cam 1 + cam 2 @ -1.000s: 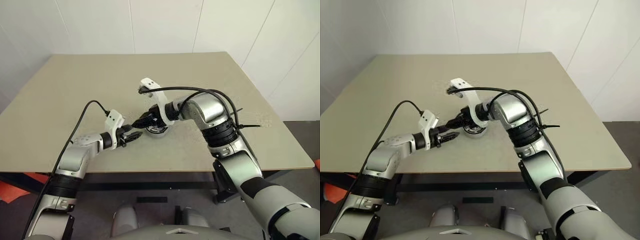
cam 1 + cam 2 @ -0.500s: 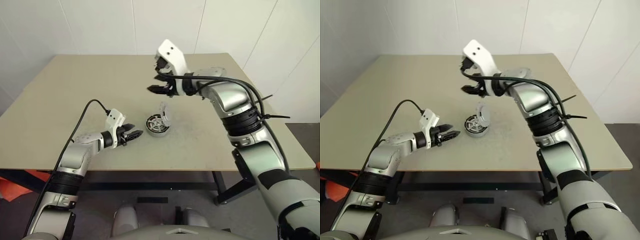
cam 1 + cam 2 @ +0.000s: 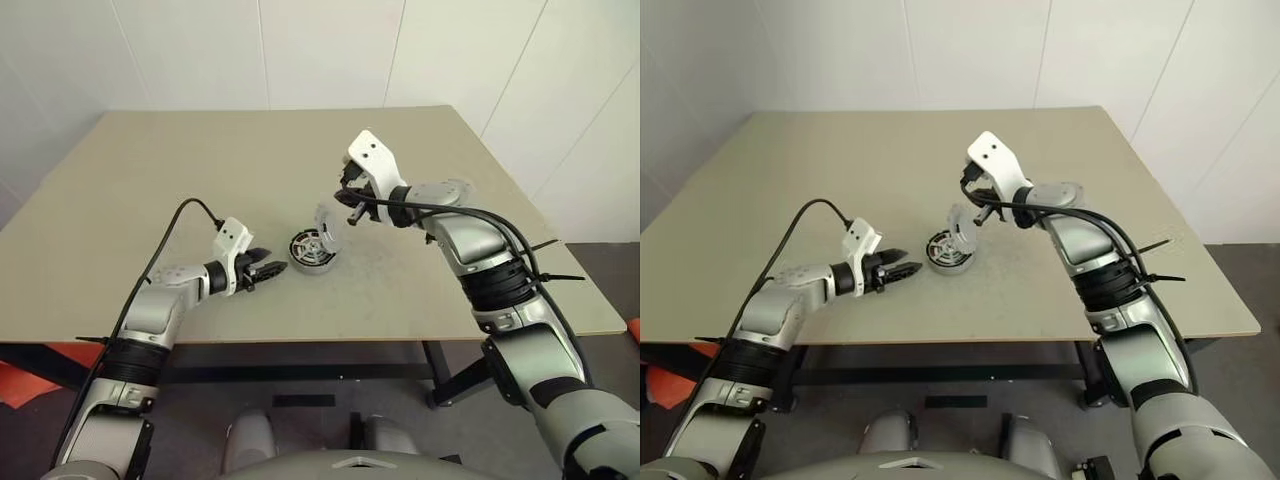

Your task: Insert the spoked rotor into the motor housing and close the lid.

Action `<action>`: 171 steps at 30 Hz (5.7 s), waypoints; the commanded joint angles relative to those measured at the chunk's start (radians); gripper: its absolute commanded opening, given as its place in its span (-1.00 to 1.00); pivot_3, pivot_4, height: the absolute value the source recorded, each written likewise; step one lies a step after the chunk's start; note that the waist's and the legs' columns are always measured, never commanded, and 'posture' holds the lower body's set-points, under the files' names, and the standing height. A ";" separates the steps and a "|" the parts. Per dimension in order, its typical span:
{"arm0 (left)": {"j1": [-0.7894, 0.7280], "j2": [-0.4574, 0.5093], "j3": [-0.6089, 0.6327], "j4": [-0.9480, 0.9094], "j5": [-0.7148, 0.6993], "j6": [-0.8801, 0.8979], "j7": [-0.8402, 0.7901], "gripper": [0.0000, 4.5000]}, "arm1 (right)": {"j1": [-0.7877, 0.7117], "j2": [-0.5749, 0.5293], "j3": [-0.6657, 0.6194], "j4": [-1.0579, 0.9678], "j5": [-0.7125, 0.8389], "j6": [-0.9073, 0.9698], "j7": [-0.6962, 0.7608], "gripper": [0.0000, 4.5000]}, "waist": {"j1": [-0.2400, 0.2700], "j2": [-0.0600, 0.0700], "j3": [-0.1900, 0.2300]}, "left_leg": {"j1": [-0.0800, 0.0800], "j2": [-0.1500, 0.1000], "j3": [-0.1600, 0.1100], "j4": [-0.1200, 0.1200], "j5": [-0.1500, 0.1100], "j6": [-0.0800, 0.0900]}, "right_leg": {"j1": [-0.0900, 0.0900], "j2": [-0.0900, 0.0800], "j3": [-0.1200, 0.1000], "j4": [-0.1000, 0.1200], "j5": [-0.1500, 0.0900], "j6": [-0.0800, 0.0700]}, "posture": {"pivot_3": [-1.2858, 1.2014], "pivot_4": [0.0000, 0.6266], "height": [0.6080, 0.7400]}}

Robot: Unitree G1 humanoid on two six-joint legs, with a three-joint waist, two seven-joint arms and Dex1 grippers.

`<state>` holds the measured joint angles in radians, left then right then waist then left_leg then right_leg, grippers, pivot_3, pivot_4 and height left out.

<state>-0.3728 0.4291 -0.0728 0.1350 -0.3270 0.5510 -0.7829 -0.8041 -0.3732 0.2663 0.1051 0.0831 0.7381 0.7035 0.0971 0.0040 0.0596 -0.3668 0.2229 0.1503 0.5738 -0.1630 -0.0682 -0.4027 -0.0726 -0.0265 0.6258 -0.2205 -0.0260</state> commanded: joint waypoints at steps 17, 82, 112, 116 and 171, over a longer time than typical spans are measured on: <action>-0.031 0.013 0.017 -0.016 0.012 -0.033 0.002 0.25 | 0.047 0.152 -0.025 0.148 0.013 0.008 -0.081 -0.99 | -0.001 0.000 0.000 | 0.000 0.000 0.000 0.001 -0.001 0.001 | 0.001 0.000 0.000 0.000 0.000 0.000 | 0.03 -1.00 1.00; -0.036 -0.009 0.048 0.182 0.084 -0.177 0.020 0.25 | 0.185 0.225 -0.055 0.201 0.025 -0.168 -0.104 0.59 | -0.001 0.000 0.000 | 0.002 0.000 0.000 0.000 -0.001 0.002 | 0.003 0.000 0.000 -0.001 0.000 0.000 | 0.03 -1.00 1.00; -0.028 -0.013 0.054 0.187 0.081 -0.174 0.025 0.25 | 0.175 0.174 0.006 0.252 -0.058 -0.260 -0.117 0.38 | 0.000 0.000 0.000 | 0.002 0.000 0.000 -0.001 -0.001 0.002 | 0.004 -0.001 0.000 -0.002 0.000 0.000 | 0.03 -1.00 1.00; -0.025 -0.014 0.054 0.185 0.081 -0.173 0.027 0.25 | 0.175 0.171 0.014 0.258 -0.060 -0.268 -0.108 0.38 | 0.000 0.000 0.000 | 0.004 0.000 0.000 -0.001 -0.002 0.003 | 0.005 -0.001 0.000 -0.002 0.000 0.001 | 0.03 -1.00 1.00; -0.246 -0.299 0.276 0.213 -0.245 0.216 0.210 -0.99 | 0.192 0.098 0.065 0.423 -0.143 -0.324 -0.125 0.38 | 0.000 0.003 -0.001 | 0.020 -0.017 -0.003 -0.019 -0.008 0.012 | 0.036 -0.020 -0.022 -0.055 -0.006 0.011 | 0.03 -1.00 1.00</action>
<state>-0.5827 0.1392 0.1762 0.3516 -0.5357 0.7475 -0.5930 -0.6500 -0.2305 0.3191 0.4572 0.0034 0.3706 0.5947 0.0970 0.0068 0.0588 -0.3462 0.2048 0.1474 0.5554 -0.1709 -0.0555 -0.3661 -0.0944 -0.0516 0.5688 -0.2263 -0.0146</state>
